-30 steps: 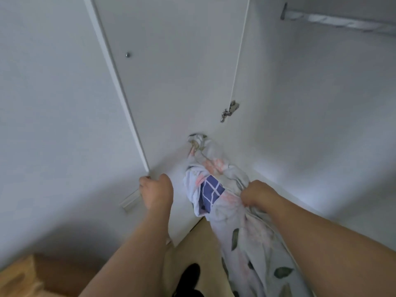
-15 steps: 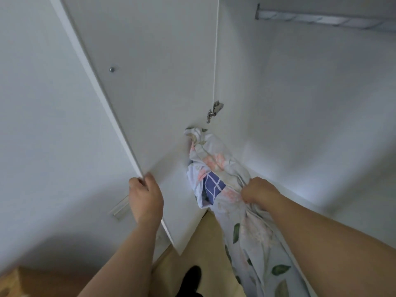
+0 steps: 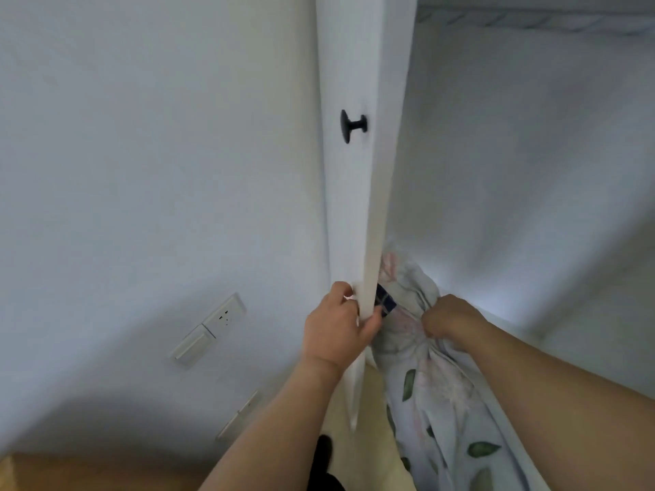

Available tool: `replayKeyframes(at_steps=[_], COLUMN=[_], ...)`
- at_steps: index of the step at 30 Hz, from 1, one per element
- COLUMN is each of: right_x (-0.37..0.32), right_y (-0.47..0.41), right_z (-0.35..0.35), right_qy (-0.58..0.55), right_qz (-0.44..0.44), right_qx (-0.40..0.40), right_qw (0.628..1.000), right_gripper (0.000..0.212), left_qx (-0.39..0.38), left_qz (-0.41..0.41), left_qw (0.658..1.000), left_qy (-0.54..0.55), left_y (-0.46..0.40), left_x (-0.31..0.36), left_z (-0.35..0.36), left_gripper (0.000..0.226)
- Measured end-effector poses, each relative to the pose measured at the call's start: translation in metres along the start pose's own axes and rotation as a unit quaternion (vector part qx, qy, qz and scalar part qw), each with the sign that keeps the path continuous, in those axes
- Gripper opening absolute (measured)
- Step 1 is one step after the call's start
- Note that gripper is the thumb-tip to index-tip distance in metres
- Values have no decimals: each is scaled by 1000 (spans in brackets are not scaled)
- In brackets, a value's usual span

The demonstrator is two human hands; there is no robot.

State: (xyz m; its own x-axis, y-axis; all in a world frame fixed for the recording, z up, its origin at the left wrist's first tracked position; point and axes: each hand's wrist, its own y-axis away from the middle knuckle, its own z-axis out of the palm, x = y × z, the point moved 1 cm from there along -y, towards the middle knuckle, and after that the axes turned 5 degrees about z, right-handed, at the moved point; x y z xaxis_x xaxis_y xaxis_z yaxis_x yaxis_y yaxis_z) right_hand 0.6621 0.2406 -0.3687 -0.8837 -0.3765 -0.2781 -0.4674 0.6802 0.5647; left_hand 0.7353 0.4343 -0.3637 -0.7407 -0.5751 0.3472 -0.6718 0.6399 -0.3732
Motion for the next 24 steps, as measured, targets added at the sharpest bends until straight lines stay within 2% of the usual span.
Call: replayKeyframes(at_steps=[3, 7, 8, 12, 14, 17, 24], right_x=[19, 45, 52, 76, 84, 94, 96], right_y=[-1, -2, -2, -2, -5, -9, -23], right_z=[-11, -29, -34, -51, -57, -65, -69], right_qy=[-10, -27, -30, -40, -54, -74, -126], right_qz=[23, 56, 65, 89, 98, 113, 147], right_qx=[18, 41, 47, 70, 74, 77, 61], right_qw=[1000, 997, 996, 993, 991, 988, 979], right_gripper=[7, 9, 9, 5, 12, 21, 31], left_qx=[14, 61, 61, 7, -33, -72, -90], left_qz=[51, 192, 220, 303, 333, 347, 359], left_qw=[999, 979, 973, 953, 942, 933, 922], left_qy=[11, 34, 44, 23, -10, -60, -116], left_y=[-15, -31, -36, -65, -78, -92, -131], left_x=[28, 51, 56, 78, 80, 75, 88], left_z=[14, 27, 29, 34, 37, 44, 66], left_gripper=[56, 31, 32, 56, 62, 66, 64])
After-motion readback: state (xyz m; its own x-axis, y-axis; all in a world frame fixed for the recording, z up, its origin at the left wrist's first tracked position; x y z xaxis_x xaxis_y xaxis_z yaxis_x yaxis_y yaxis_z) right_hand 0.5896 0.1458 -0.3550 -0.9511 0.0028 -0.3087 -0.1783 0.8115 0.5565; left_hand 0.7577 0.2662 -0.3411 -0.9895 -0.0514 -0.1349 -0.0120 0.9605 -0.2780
